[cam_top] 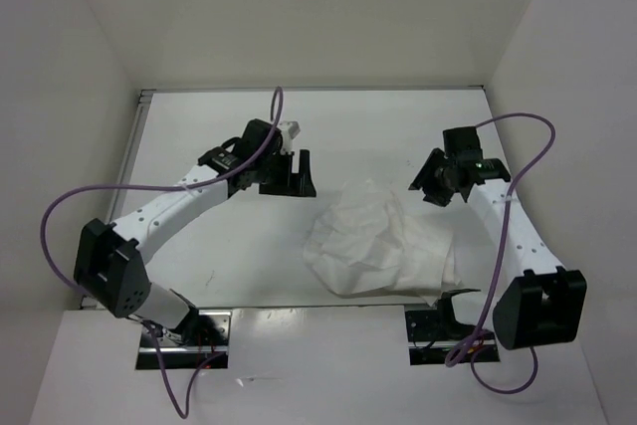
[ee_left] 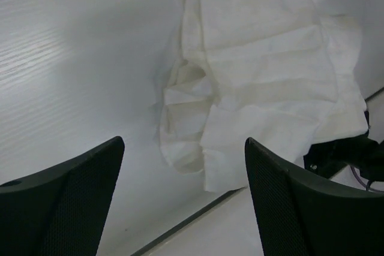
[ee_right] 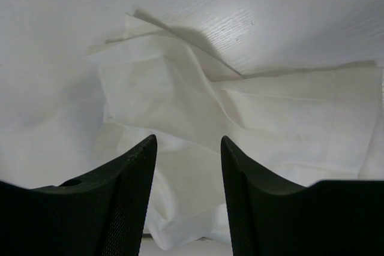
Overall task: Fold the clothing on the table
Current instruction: Grab the skirt from the pile, then move the skirt to the center of the board
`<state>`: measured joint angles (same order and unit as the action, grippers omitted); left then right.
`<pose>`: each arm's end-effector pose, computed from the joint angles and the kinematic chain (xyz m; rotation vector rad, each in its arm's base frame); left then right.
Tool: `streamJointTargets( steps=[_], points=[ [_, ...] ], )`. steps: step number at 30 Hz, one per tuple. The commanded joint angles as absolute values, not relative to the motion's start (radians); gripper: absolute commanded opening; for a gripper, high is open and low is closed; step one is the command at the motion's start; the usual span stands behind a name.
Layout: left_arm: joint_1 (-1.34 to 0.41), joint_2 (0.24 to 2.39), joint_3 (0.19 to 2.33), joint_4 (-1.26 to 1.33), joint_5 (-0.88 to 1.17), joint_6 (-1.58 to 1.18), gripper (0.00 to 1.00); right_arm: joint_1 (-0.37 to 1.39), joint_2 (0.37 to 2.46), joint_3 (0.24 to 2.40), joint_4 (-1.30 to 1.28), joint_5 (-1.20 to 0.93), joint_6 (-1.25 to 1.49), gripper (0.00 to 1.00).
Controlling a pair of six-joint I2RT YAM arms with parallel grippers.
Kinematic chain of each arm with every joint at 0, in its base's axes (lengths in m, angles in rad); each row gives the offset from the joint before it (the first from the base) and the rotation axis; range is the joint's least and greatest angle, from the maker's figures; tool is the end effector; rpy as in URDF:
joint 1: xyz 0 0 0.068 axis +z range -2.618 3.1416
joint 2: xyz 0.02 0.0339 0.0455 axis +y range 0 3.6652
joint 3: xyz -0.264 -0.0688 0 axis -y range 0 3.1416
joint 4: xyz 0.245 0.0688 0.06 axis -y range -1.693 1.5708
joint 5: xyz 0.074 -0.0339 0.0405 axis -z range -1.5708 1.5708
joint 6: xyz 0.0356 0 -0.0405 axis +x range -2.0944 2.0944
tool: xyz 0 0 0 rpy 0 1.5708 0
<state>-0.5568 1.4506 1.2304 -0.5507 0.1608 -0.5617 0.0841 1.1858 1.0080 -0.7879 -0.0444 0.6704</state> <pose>0.2676 -0.1733 0.3046 0.0774 2.4498 -0.7167 0.2340 0.0213 0.2838 0.7264 2.4684 0.3490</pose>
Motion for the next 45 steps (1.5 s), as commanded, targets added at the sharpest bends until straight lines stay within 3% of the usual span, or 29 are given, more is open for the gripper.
streamJointTargets(
  steps=[1, 8, 12, 20, 22, 24, 25, 27, 28, 37, 38, 40, 41, 42, 45],
  points=[
    [-0.615, 1.543, 1.242, -0.474, 0.366, -0.517, 0.88, 0.078, 1.233, 1.097, -0.816, -0.014, 0.591, 0.53],
    [-0.704, 1.767, 1.438, -0.397, 0.607, -0.362, 0.88, 0.035, 1.198, 1.141, -0.836, 0.081, 0.629, 0.53],
    [-0.755, 1.957, 1.687, -0.455, 0.632, -0.321, 0.88, -0.021, 1.086, 1.141, -0.836, 0.12, 0.649, 0.55],
    [-0.83, 2.241, 1.879, -0.521, 0.658, -0.305, 0.87, -0.041, 1.036, 1.121, -0.845, 0.129, 0.649, 0.55],
    [-0.844, 2.293, 1.931, -0.575, 0.573, -0.305, 0.78, -0.052, 1.026, 1.121, -0.854, 0.129, 0.649, 0.55],
    [-0.853, 2.293, 1.931, -0.575, 0.501, -0.296, 0.6, -0.052, 1.003, 1.121, -0.854, 0.129, 0.649, 0.55],
    [-0.853, 2.293, 1.916, -0.575, 0.479, -0.296, 0.3, -0.061, 1.003, 1.121, -0.854, 0.129, 0.649, 0.55],
    [-0.853, 2.263, 1.907, -0.575, 0.433, -0.307, 0.02, -0.061, 0.991, 1.121, -0.854, 0.129, 0.649, 0.55],
    [-0.842, 2.222, 1.907, -0.575, 0.379, -0.307, 0.0, -0.061, 0.991, 1.121, -0.854, 0.129, 0.649, 0.55],
    [-0.718, 1.954, 2.209, -0.721, 0.169, -0.184, 0.0, -0.061, 0.973, 1.091, -0.822, 0.091, 0.649, 0.55],
    [-0.718, 1.942, 2.209, -0.732, 0.169, -0.17, 0.12, -0.061, 0.973, 1.082, -0.822, 0.078, 0.649, 0.55],
    [-0.709, 1.928, 2.14, -0.718, 0.143, -0.16, 0.19, -0.061, 0.973, 1.071, -0.813, 0.055, 0.649, 0.55],
    [-0.697, 1.918, 2.065, -0.718, 0.131, -0.16, 0.5, -0.061, 0.973, 1.071, -0.813, 0.042, 0.649, 0.55],
    [-0.687, 1.917, 2.028, -0.703, 0.118, -0.178, 0.68, -0.061, 0.973, 1.071, -0.802, 0.041, 0.649, 0.55],
    [-0.664, 1.875, 1.891, -0.675, 0.104, -0.254, 0.76, -0.061, 0.973, 1.071, -0.802, 0.029, 0.64, 0.55]
  ],
)
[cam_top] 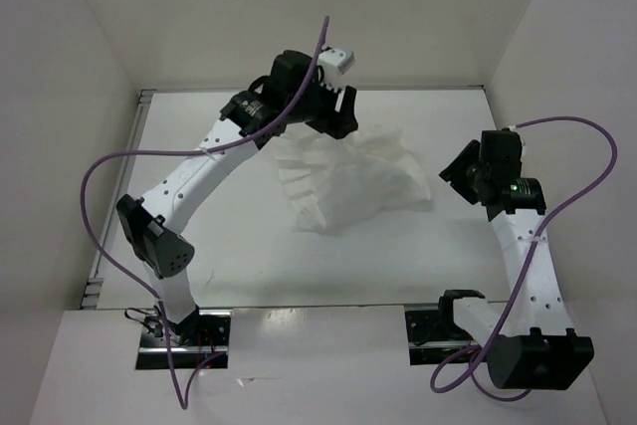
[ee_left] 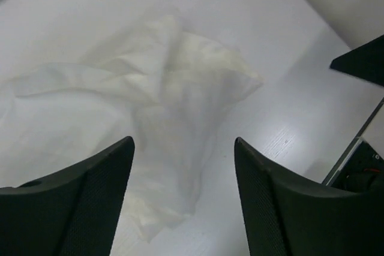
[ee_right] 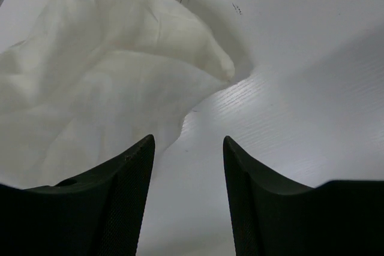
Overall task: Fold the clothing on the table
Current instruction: Move the skirt to the center of the board, then flatten the skirt out
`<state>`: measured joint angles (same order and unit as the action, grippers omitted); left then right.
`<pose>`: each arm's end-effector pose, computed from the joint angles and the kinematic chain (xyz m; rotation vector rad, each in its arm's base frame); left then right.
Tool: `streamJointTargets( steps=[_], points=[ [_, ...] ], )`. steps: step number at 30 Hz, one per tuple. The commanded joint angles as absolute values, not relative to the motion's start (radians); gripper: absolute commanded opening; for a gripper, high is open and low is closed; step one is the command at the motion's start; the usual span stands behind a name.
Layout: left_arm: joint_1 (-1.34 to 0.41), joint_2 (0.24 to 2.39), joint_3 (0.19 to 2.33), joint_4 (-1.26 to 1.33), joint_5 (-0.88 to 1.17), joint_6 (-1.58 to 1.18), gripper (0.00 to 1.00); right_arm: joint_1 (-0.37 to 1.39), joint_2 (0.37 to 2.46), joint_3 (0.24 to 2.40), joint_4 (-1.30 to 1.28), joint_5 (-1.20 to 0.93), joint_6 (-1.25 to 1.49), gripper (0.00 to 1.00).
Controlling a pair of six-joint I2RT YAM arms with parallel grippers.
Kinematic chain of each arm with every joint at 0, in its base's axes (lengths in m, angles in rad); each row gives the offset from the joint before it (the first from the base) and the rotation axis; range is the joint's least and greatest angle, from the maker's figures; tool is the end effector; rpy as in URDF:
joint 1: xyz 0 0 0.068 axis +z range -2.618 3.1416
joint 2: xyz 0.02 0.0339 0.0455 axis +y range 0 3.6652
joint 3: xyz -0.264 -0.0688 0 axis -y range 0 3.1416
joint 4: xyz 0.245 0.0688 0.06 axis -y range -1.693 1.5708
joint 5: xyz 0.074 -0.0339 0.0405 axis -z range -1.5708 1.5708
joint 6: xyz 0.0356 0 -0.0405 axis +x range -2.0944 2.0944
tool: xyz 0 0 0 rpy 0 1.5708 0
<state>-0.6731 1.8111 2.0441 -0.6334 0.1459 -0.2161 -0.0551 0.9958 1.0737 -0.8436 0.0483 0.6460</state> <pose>0.3157 -0.2584 0.4423 0.5573 1.9610 -0.7147 0.1946 -0.0125 0.3380 0.8288 2.1964 0.2368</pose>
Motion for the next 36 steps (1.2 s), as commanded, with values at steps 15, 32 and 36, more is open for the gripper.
streamJointTargets(
  steps=[15, 32, 36],
  points=[
    [-0.652, 1.812, 1.601, -0.546, 0.276, -0.385, 0.75, -0.061, 1.287, 1.114, -0.727, -0.041, 0.568, 0.55],
    [-0.638, 1.714, 1.485, -0.454, 0.325, -0.439, 0.77, -0.114, 1.672, 1.256, -0.649, -0.043, 0.581, 0.53],
    [-0.638, 1.713, 1.485, -0.454, 0.325, -0.439, 0.77, -0.114, 1.733, 1.223, -0.649, -0.081, 0.591, 0.53]
  ],
)
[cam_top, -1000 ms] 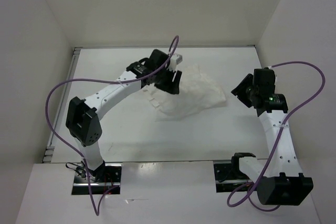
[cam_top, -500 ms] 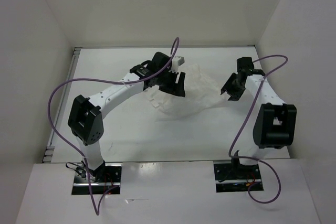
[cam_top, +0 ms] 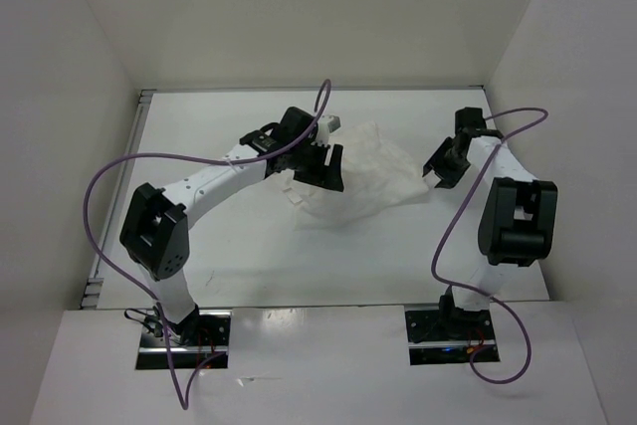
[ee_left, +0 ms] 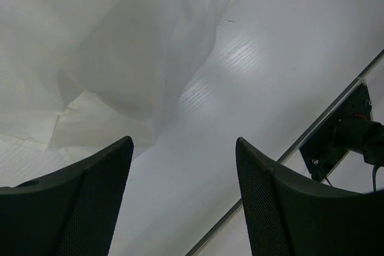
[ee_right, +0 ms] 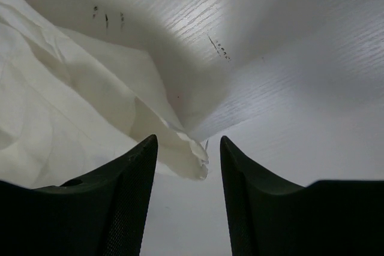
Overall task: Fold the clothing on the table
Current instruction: Flatten the skirt out
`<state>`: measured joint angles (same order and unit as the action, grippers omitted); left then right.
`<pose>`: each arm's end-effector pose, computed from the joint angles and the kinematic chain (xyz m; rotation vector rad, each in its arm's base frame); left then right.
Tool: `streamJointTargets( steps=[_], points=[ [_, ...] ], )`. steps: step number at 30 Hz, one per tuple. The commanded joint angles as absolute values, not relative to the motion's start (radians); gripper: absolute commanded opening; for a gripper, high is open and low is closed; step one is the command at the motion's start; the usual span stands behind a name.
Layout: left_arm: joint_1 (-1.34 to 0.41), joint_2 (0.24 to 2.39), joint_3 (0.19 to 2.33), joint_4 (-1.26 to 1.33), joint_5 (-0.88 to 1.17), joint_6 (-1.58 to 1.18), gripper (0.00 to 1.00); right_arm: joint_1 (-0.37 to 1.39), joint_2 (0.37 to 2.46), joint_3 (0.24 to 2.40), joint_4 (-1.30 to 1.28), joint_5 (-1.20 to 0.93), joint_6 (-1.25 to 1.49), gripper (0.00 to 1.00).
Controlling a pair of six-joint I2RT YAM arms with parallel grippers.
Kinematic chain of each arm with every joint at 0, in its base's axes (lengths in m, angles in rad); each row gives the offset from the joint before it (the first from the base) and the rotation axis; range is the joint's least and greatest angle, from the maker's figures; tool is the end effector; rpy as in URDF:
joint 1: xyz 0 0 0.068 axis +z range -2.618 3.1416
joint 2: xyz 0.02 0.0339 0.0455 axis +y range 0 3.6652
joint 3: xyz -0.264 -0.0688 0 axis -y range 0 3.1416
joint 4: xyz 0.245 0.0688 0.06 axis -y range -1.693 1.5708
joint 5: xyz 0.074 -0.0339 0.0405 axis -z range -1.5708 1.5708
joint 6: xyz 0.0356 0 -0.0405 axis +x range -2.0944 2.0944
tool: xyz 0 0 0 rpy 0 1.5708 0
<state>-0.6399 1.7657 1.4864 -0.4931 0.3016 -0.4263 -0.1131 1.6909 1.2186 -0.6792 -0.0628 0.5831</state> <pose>0.3150 -0.2476 0.2873 0.4202 2.4357 -0.8516 0.3398 -0.0363 0.2175 0.9174 2.5819 0.2194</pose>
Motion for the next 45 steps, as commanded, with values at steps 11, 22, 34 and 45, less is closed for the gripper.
streamJointTargets(
  steps=[11, 22, 34, 45],
  points=[
    [-0.601, 1.713, 1.476, -0.445, 0.325, -0.43, 0.77, -0.071, 1.769, 1.215, -0.64, -0.163, 0.601, 0.02],
    [-0.388, 1.684, 1.56, -0.433, 0.325, -0.494, 0.77, 0.133, 1.479, 1.613, -0.493, -0.34, 0.516, 0.0],
    [-0.273, 1.626, 1.442, -0.453, 0.307, -0.494, 0.77, 0.692, 1.355, 1.022, -1.009, -0.399, 0.537, 0.0],
    [-0.35, 1.753, 1.497, -0.521, 0.36, -0.45, 0.77, 0.456, 1.138, 1.218, -1.21, -0.063, 0.686, 0.43]
  ],
)
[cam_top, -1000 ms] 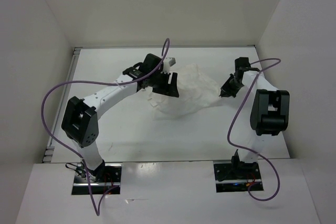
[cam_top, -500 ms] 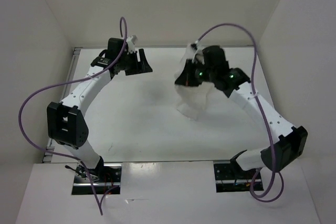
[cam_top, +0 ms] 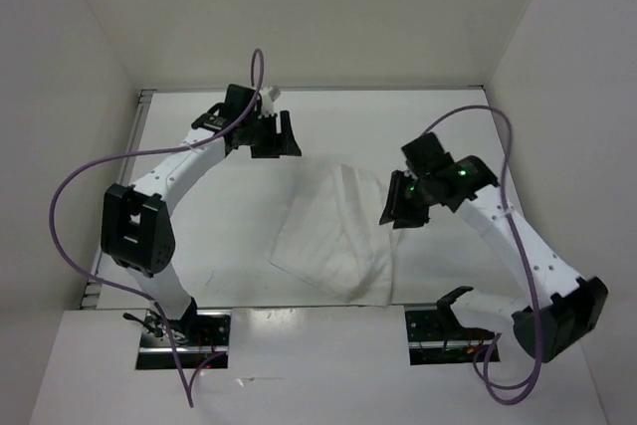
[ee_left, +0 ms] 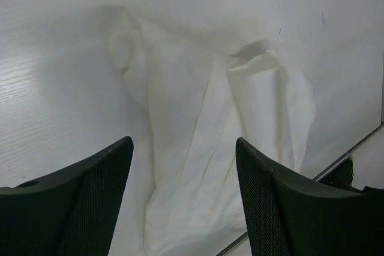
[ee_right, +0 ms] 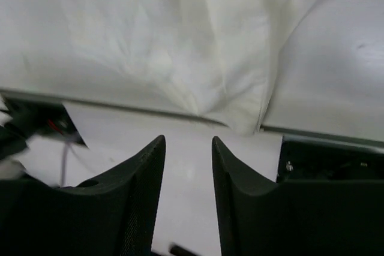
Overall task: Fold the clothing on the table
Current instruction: Flatten the skirt out
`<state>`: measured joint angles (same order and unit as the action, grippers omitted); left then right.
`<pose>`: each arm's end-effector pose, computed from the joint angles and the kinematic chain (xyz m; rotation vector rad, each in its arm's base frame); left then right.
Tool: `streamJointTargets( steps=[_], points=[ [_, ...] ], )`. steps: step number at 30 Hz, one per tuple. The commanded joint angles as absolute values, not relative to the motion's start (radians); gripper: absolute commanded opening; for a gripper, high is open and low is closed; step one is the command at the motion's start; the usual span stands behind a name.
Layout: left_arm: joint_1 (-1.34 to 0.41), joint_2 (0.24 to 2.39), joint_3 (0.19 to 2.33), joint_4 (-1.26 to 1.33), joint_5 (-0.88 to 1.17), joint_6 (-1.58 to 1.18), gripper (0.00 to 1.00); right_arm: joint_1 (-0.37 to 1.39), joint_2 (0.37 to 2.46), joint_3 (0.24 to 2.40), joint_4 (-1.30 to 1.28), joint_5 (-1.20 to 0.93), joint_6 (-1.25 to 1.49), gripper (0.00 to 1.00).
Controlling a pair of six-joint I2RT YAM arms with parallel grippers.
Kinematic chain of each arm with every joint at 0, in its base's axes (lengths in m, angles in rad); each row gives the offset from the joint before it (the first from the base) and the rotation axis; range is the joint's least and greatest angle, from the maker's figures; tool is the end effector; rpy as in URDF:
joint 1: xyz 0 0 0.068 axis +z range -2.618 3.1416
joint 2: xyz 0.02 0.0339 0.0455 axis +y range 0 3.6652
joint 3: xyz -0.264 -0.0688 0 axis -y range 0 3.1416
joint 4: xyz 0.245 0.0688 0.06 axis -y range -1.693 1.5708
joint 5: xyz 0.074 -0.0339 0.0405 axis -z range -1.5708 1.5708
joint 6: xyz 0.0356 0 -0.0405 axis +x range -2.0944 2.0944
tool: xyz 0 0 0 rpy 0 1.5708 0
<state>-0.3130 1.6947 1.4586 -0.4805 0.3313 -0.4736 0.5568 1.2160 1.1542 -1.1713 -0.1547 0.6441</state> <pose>0.3637 -0.1299 0.3058 -0.0103 2.3665 -0.7759 0.1777 0.1171 0.3028 0.0887 2.9124 0.4669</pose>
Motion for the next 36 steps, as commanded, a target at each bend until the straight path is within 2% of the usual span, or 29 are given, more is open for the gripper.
streamJointTargets(
  steps=[1, 6, 11, 15, 21, 22, 24, 25, 26, 31, 36],
  points=[
    [-0.365, 1.753, 1.497, -0.522, 0.36, -0.44, 0.75, 0.425, 1.128, 1.209, -1.201, -0.084, 0.686, 0.43],
    [-0.408, 1.738, 1.353, -0.54, 0.383, -0.419, 0.72, 0.313, 1.114, 1.083, -1.08, -0.166, 0.673, 0.43],
    [-0.431, 1.681, 1.227, -0.549, 0.321, -0.44, 0.71, 0.313, 1.274, 1.0, -0.927, -0.262, 0.654, 0.43],
    [-0.44, 1.701, 1.173, -0.505, 0.298, -0.472, 0.69, 0.313, 1.441, 1.0, -0.827, -0.301, 0.632, 0.43],
    [-0.449, 1.778, 1.163, -0.379, 0.418, -0.492, 0.69, 0.313, 1.62, 1.092, -0.793, -0.253, 0.612, 0.44],
    [-0.449, 1.792, 1.163, -0.362, 0.419, -0.492, 0.61, 0.313, 1.632, 1.112, -0.793, -0.253, 0.612, 0.44],
    [-0.449, 1.85, 1.181, -0.353, 0.419, -0.502, 0.36, 0.304, 1.654, 1.121, -0.793, -0.244, 0.603, 0.44],
    [-0.449, 1.868, 1.196, -0.353, 0.399, -0.502, 0.2, 0.304, 1.681, 1.138, -0.793, -0.244, 0.603, 0.44],
    [-0.449, 1.887, 1.23, -0.344, 0.382, -0.515, 0.0, 0.304, 1.695, 1.159, -0.793, -0.244, 0.591, 0.44],
    [-0.387, 1.919, 1.334, -0.33, 0.315, -0.569, 0.0, 0.293, 1.848, 1.282, -0.793, -0.175, 0.566, 0.44],
    [-0.333, 1.928, 1.469, -0.402, 0.121, -0.594, 0.0, 0.241, 1.945, 1.455, -0.739, -0.042, 0.557, 0.44]
  ],
)
